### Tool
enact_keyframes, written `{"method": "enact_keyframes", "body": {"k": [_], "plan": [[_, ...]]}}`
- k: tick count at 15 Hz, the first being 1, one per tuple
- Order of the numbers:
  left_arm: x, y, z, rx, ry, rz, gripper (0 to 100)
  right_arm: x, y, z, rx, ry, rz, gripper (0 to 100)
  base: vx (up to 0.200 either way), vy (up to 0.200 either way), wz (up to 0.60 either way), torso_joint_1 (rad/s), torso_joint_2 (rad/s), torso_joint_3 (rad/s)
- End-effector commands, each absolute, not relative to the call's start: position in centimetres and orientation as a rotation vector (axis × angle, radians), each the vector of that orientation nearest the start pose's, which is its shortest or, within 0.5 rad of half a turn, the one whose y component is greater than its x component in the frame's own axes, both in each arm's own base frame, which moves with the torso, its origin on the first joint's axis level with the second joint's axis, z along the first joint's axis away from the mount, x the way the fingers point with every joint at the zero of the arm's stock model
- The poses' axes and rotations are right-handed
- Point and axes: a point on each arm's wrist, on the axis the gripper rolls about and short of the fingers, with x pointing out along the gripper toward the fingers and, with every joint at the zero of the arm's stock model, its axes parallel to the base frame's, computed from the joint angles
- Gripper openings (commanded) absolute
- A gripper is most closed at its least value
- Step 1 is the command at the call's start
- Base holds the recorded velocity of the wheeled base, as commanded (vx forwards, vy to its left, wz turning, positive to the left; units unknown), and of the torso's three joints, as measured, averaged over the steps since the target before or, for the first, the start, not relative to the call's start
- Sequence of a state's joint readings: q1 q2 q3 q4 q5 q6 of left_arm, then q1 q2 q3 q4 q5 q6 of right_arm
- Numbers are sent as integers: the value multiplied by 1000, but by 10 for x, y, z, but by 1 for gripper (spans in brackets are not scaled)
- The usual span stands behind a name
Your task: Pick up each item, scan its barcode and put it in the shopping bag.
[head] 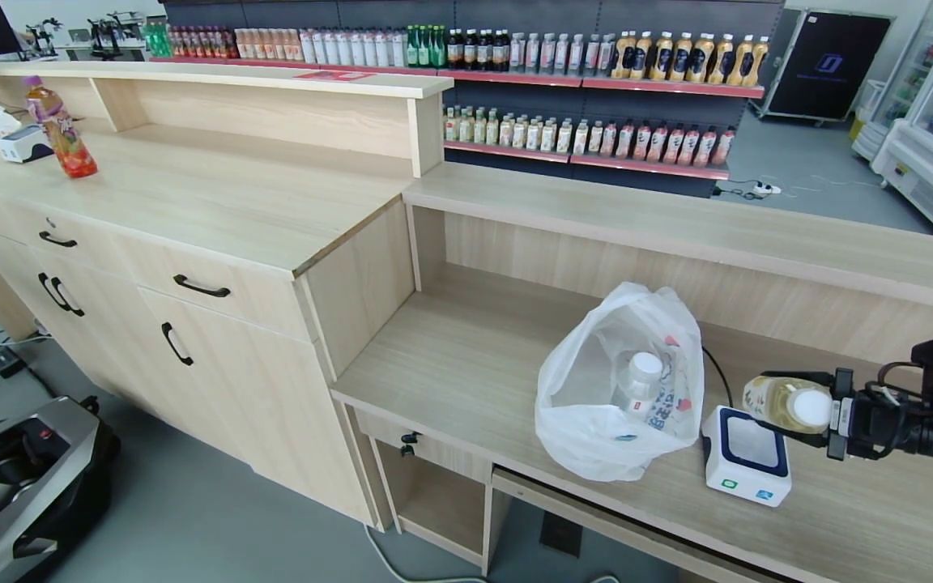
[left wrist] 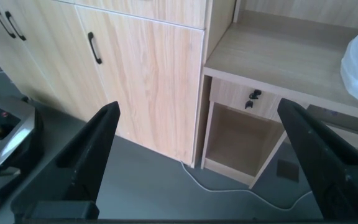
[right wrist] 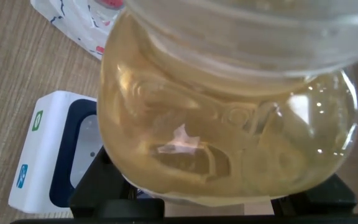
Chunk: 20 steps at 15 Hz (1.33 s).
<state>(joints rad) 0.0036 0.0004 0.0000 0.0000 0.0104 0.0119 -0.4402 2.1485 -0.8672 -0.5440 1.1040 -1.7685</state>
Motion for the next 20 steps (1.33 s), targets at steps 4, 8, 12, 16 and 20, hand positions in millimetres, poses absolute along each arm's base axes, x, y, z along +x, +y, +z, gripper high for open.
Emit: {"method": "enact_keyframes", "body": {"k": [4,8,12,16,20], "plan": [[-23,0,75,12,0,15,100,332,-129,40,-1130,-157,873,0,0,0,0,0,0,0],[-23,0,75,12,0,15,100,342,-124,35,-1131,-172,892,0,0,0,0,0,0,0],[-23,0,75,12,0,15,100,344,-123,31,-1125,-169,901,0,0,0,0,0,0,0],[-23,0,75,12,0,15,100,345,-123,31,-1126,-169,900,0,0,0,0,0,0,0],[-23,0,75,12,0,15,100,346,-123,33,-1132,-175,898,0,0,0,0,0,0,0]]}}
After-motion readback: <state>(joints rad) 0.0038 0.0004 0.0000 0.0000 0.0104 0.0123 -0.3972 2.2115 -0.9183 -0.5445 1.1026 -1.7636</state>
